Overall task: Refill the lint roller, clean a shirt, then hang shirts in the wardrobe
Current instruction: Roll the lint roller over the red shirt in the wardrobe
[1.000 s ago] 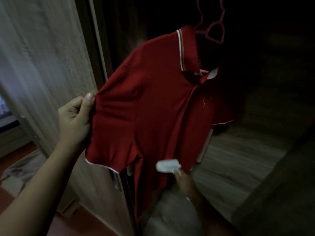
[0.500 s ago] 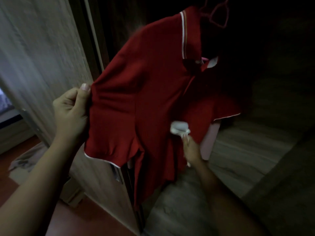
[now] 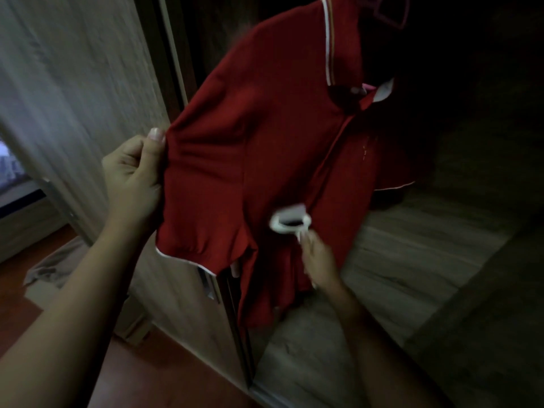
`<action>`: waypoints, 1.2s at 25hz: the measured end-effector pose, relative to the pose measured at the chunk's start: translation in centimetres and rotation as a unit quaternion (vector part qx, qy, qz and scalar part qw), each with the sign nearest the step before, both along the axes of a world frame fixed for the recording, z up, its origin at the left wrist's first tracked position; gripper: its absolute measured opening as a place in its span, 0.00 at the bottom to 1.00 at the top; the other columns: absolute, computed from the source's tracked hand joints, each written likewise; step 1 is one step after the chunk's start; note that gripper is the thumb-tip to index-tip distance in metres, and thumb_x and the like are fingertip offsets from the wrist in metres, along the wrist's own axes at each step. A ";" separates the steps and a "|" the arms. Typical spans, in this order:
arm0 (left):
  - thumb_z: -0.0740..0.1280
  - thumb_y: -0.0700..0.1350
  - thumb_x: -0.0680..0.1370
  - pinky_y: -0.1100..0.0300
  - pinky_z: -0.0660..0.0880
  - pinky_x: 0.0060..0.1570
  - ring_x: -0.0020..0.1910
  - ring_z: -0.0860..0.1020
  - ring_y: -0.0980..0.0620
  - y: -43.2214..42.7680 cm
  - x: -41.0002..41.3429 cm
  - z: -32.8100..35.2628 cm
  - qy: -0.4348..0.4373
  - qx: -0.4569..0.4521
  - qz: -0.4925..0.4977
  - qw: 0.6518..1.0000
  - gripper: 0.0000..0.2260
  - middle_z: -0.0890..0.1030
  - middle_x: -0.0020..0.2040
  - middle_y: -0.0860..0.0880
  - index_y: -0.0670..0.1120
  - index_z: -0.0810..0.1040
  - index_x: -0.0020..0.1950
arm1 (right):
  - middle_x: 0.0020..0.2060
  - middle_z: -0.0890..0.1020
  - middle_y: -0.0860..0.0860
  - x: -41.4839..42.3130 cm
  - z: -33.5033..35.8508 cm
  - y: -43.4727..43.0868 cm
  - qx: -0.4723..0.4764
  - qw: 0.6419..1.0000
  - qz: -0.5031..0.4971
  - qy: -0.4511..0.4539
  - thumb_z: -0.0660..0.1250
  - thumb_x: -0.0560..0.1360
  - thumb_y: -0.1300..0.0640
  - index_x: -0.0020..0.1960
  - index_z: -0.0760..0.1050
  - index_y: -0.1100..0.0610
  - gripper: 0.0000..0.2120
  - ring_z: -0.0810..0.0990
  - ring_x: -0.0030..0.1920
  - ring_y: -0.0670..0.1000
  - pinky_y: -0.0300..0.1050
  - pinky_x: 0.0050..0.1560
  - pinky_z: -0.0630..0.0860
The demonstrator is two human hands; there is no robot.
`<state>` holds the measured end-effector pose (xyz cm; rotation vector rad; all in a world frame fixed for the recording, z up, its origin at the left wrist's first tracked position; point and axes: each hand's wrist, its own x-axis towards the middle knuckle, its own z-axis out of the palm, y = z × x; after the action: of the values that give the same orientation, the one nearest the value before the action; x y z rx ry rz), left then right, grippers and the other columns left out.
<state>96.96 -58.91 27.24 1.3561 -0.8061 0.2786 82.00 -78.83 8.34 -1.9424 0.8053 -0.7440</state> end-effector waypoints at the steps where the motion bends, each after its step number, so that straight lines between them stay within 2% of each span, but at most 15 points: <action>1: 0.60 0.49 0.80 0.66 0.60 0.28 0.26 0.62 0.63 -0.1 -0.1 0.0 -0.002 -0.003 -0.003 1.000 0.18 0.67 0.23 0.60 0.47 0.65 0.30 | 0.23 0.72 0.46 0.0 3.2 -0.4 -0.027 0.999 0.006 -0.027 0.54 0.80 0.51 0.35 0.65 0.46 0.14 0.72 0.21 0.43 0.46 0.27 0.65; 3: 0.60 0.46 0.80 0.67 0.60 0.28 0.26 0.62 0.63 -0.2 -0.2 0.1 -0.004 -0.004 -0.003 1.000 0.18 0.67 0.23 0.60 0.48 0.65 0.30 | 0.24 0.71 0.46 -0.1 8.0 -0.7 -0.076 0.994 0.019 -0.077 0.53 0.80 0.49 0.36 0.64 0.44 0.14 0.70 0.22 0.45 0.46 0.25 0.65; 5: 0.60 0.46 0.80 0.66 0.60 0.27 0.25 0.62 0.63 -0.1 -0.3 0.1 -0.001 -0.002 -0.003 1.000 0.18 0.67 0.22 0.59 0.48 0.65 0.30 | 0.24 0.70 0.46 0.0 9.2 -0.4 -0.092 0.991 0.035 -0.092 0.52 0.80 0.48 0.37 0.64 0.44 0.13 0.69 0.23 0.47 0.46 0.25 0.66; 8: 0.60 0.47 0.80 0.66 0.60 0.27 0.25 0.61 0.63 -0.1 -0.2 0.2 0.005 -0.002 -0.006 1.000 0.19 0.66 0.22 0.59 0.48 0.64 0.29 | 0.26 0.74 0.48 -0.2 3.6 1.2 -0.091 0.994 0.023 -0.048 0.54 0.80 0.50 0.39 0.67 0.47 0.11 0.73 0.26 0.47 0.48 0.30 0.68; 10: 0.61 0.48 0.80 0.66 0.60 0.27 0.25 0.61 0.63 -0.1 0.0 0.3 0.009 -0.001 -0.011 1.000 0.19 0.66 0.22 0.60 0.49 0.64 0.29 | 0.32 0.80 0.56 -0.9 -2.8 2.7 -0.073 0.997 0.006 0.022 0.56 0.80 0.51 0.45 0.73 0.55 0.11 0.79 0.33 0.53 0.48 0.36 0.70; 12: 0.61 0.48 0.79 0.65 0.59 0.27 0.25 0.61 0.62 -0.2 0.0 0.2 0.015 -0.005 -0.019 1.000 0.19 0.65 0.22 0.59 0.49 0.64 0.29 | 0.39 0.83 0.61 -2.0 -7.8 4.6 -0.038 0.996 0.001 0.080 0.53 0.78 0.41 0.51 0.76 0.62 0.25 0.82 0.40 0.59 0.41 0.38 0.68; 14: 0.61 0.47 0.80 0.65 0.59 0.27 0.25 0.60 0.62 -0.2 0.0 0.0 0.019 -0.006 -0.019 1.000 0.19 0.65 0.22 0.59 0.48 0.64 0.29 | 0.47 0.83 0.61 -2.3 -11.9 5.9 -0.022 0.990 0.041 0.134 0.38 0.70 0.26 0.58 0.76 0.62 0.47 0.82 0.48 0.58 0.38 0.45 0.69; 16: 0.61 0.47 0.80 0.65 0.59 0.27 0.25 0.60 0.61 -0.1 0.0 0.1 0.019 0.001 -0.017 1.000 0.18 0.65 0.22 0.59 0.48 0.64 0.29 | 0.54 0.82 0.61 -2.1 -14.3 6.1 -0.021 0.982 0.047 0.181 0.31 0.64 0.24 0.62 0.74 0.61 0.54 0.81 0.55 0.58 0.40 0.53 0.71; 18: 0.61 0.49 0.79 0.64 0.59 0.27 0.26 0.61 0.61 0.1 -0.4 0.6 0.020 0.011 -0.004 1.000 0.18 0.64 0.24 0.58 0.49 0.64 0.30 | 0.55 0.81 0.63 -1.7 -13.1 5.9 0.013 0.982 0.033 0.188 0.40 0.71 0.29 0.63 0.74 0.61 0.44 0.80 0.56 0.61 0.45 0.55 0.73; 20: 0.61 0.51 0.78 0.63 0.60 0.28 0.27 0.62 0.60 0.7 -1.5 0.7 -0.004 0.030 0.019 0.999 0.17 0.63 0.25 0.55 0.50 0.65 0.30 | 0.51 0.82 0.64 -1.1 -10.8 5.0 0.029 0.980 0.001 0.197 0.52 0.79 0.42 0.61 0.73 0.60 0.24 0.80 0.53 0.63 0.49 0.50 0.74; 21: 0.62 0.52 0.77 0.64 0.62 0.28 0.27 0.64 0.61 1.0 -2.5 0.6 -0.026 0.048 0.029 0.998 0.15 0.65 0.26 0.53 0.51 0.67 0.31 | 0.48 0.82 0.64 -1.0 -9.2 4.3 0.033 0.980 -0.003 0.194 0.54 0.79 0.46 0.60 0.73 0.59 0.20 0.81 0.51 0.63 0.49 0.47 0.74; 24: 0.68 0.54 0.72 0.64 0.69 0.32 0.30 0.72 0.59 1.2 -6.6 0.3 -0.096 0.097 0.008 0.991 0.03 0.77 0.30 0.55 0.58 0.77 0.42 | 0.40 0.83 0.58 -2.1 -3.6 2.2 -0.009 0.992 -0.010 0.123 0.55 0.80 0.48 0.54 0.74 0.58 0.15 0.82 0.41 0.58 0.44 0.37 0.69; 26: 0.69 0.55 0.70 0.67 0.72 0.33 0.32 0.77 0.60 0.5 -8.6 0.6 -0.128 0.132 -0.030 0.982 0.06 0.81 0.34 0.55 0.57 0.79 0.45 | 0.33 0.80 0.52 -3.5 0.0 1.0 -0.038 0.994 -0.009 0.097 0.55 0.80 0.49 0.50 0.73 0.57 0.13 0.78 0.33 0.52 0.43 0.36 0.66; 28: 0.66 0.54 0.68 0.76 0.69 0.39 0.38 0.76 0.68 -0.8 -9.7 1.0 -0.163 0.156 -0.050 0.973 0.07 0.79 0.38 0.57 0.54 0.79 0.41 | 0.30 0.76 0.49 -4.9 3.2 -0.2 -0.059 0.995 -0.020 0.076 0.54 0.80 0.49 0.47 0.71 0.54 0.11 0.75 0.29 0.47 0.46 0.35 0.66; 30: 0.64 0.53 0.66 0.73 0.67 0.49 0.47 0.73 0.66 -2.9 -10.4 1.4 -0.165 0.154 -0.054 0.973 0.09 0.74 0.44 0.56 0.48 0.76 0.37 | 0.31 0.77 0.51 -6.3 6.0 -1.3 -0.069 0.996 -0.041 0.047 0.54 0.80 0.48 0.45 0.69 0.53 0.11 0.76 0.32 0.50 0.50 0.37 0.69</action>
<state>86.60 -61.81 28.65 1.5705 -1.2370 0.3070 75.74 -80.08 14.31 -2.0906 0.9159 -0.7790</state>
